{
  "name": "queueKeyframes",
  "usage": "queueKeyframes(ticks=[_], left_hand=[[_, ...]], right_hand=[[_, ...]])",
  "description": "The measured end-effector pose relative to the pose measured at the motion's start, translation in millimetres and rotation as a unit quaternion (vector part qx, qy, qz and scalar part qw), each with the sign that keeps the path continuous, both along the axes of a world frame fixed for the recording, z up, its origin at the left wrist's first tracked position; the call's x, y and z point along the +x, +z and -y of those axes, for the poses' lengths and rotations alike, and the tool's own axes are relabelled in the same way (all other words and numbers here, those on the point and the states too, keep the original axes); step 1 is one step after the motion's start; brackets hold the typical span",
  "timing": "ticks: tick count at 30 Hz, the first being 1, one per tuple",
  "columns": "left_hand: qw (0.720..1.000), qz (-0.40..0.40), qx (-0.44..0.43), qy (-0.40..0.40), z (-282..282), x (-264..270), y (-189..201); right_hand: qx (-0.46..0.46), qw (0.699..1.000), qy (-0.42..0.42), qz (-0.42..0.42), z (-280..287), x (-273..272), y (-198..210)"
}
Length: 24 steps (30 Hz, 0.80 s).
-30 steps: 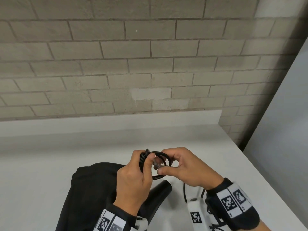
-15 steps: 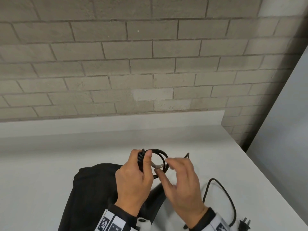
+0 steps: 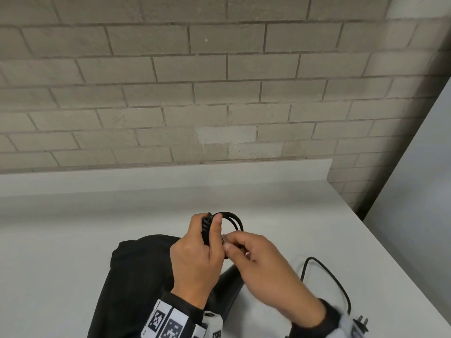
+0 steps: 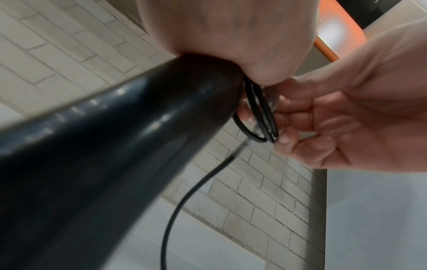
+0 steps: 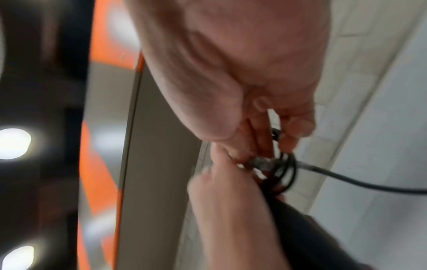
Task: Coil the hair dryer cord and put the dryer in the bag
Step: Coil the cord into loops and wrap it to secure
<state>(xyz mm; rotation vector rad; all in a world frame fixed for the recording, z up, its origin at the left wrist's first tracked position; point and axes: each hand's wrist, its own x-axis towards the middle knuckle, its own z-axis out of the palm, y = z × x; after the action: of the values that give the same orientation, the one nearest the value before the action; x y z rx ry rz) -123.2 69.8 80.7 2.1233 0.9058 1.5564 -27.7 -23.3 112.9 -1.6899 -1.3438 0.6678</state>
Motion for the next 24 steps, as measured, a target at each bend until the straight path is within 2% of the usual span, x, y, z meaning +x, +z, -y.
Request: queueKeyframes(ticks=[2,4,11,13,15,16,20,22,24], left_hand=[[1.0,0.006,0.0,-0.008,0.1,-0.1,-0.8],[1.0,0.006,0.005,-0.016,2.0,-0.8,-0.9],[0.999,-0.01,0.024,-0.027,6.1,-1.0,3.4],[1.0,-0.009,0.019,-0.021,3.8,-1.7,4.1],[1.0,-0.006,0.015,-0.019,1.5,-1.8,4.0],[1.0,-0.006,0.013,-0.018,0.6,-1.5,3.8],[1.0,-0.01,0.009,-0.026,1.1,-0.6,2.3],[1.0,-0.015,0.009,-0.025,1.7,-1.5,1.6],[1.0,-0.021,0.003,-0.016,0.7,-2.1,1.2]], right_hand=[[-0.043,0.991,0.041,-0.117,4.3,9.5,13.7],[-0.067,0.977,0.073,-0.189,7.8,19.1,22.8],[-0.03,0.96,0.115,-0.252,16.6,27.9,15.6],[0.0,0.978,0.097,-0.183,19.9,27.1,5.3],[0.058,0.996,0.034,-0.06,20.8,26.6,-7.8],[0.095,0.995,0.013,0.005,20.7,25.7,-13.9],[0.174,0.952,0.0,0.25,16.1,24.2,-35.8],[0.197,0.939,-0.007,0.281,15.1,23.8,-39.2],[0.216,0.949,-0.016,0.23,16.8,21.4,-34.0]])
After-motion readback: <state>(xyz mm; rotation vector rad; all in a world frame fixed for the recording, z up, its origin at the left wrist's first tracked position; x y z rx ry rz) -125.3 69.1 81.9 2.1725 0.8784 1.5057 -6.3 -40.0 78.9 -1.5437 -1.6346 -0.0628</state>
